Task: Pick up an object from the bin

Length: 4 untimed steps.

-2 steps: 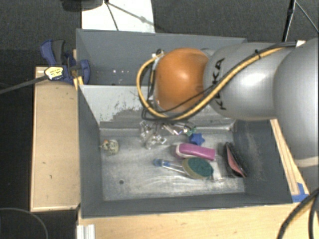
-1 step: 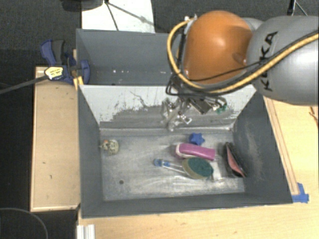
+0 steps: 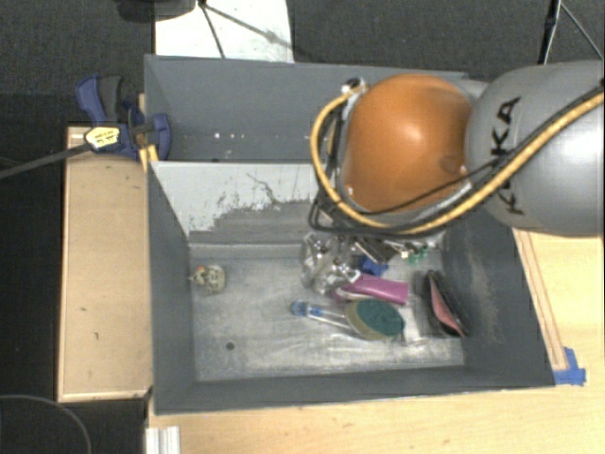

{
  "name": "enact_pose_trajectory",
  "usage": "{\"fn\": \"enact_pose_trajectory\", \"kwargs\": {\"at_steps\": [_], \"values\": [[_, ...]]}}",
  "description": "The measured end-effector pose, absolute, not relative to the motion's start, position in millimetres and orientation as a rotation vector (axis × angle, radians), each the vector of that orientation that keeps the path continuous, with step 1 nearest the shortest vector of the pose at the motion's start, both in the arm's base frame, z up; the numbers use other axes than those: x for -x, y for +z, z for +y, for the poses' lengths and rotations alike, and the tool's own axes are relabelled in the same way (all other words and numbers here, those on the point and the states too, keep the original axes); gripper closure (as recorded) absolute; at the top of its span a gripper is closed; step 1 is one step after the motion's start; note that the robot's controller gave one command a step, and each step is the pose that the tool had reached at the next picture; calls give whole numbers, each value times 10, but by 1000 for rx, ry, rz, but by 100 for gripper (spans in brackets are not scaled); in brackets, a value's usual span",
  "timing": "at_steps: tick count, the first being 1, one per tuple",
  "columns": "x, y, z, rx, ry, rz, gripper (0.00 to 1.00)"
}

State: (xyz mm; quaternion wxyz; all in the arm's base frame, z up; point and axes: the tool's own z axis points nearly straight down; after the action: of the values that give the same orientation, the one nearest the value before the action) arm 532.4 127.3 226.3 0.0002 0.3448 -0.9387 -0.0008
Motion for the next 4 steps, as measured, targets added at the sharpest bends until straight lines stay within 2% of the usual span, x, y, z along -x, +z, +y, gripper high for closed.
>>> {"fn": "enact_pose_trajectory", "kwargs": {"at_steps": [1, 2, 3, 4], "values": [[-5947, 1682, 1152, -1034, -1, -2971, 100], [-5427, 2826, 918, -997, 3, -2991, 100], [-5555, 1501, 1933, -927, -6, -2997, 100], [-5540, 2577, 1572, -910, 1, -3020, 100]]}}
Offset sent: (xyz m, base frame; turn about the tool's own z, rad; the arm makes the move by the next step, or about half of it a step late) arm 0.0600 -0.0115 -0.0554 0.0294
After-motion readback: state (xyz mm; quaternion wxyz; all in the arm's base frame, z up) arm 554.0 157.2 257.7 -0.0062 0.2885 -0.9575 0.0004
